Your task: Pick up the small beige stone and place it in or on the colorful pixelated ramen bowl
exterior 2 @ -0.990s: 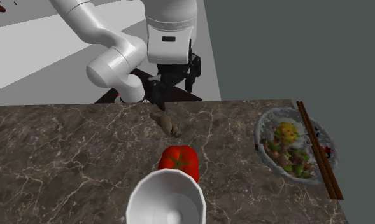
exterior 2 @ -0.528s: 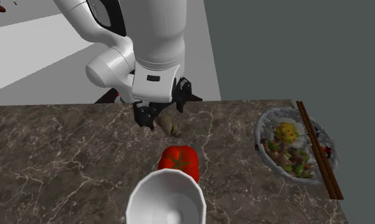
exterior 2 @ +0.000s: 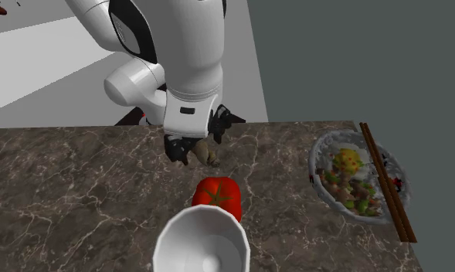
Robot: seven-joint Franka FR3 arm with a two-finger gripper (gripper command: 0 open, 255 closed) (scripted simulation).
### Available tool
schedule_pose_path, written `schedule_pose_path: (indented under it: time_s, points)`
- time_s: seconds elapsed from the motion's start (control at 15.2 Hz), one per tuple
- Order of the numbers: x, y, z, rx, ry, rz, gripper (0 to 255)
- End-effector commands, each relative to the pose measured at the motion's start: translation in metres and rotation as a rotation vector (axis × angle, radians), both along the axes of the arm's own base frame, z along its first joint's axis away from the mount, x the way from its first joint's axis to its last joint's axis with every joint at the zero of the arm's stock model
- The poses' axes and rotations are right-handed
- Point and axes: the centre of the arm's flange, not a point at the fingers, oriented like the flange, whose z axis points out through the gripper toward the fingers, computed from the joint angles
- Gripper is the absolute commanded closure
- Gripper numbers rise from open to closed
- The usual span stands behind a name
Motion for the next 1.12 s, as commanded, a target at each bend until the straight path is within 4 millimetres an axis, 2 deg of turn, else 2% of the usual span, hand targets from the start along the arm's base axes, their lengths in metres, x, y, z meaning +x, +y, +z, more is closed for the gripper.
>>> schedule_pose_path:
  time_s: [0.0, 0.2, 0.26, 0.86, 1.06]
  points:
    - [0.000, 0.000, 0.000, 0.000, 0.000, 0.000, 0]
    - [0.000, 0.000, 0.000, 0.000, 0.000, 0.000, 0]
    - [0.000, 0.000, 0.000, 0.000, 0.000, 0.000, 255]
    - [0.000, 0.000, 0.000, 0.000, 0.000, 0.000, 255]
    - [0.000, 0.000, 0.016, 0.000, 0.000, 0.000, 255]
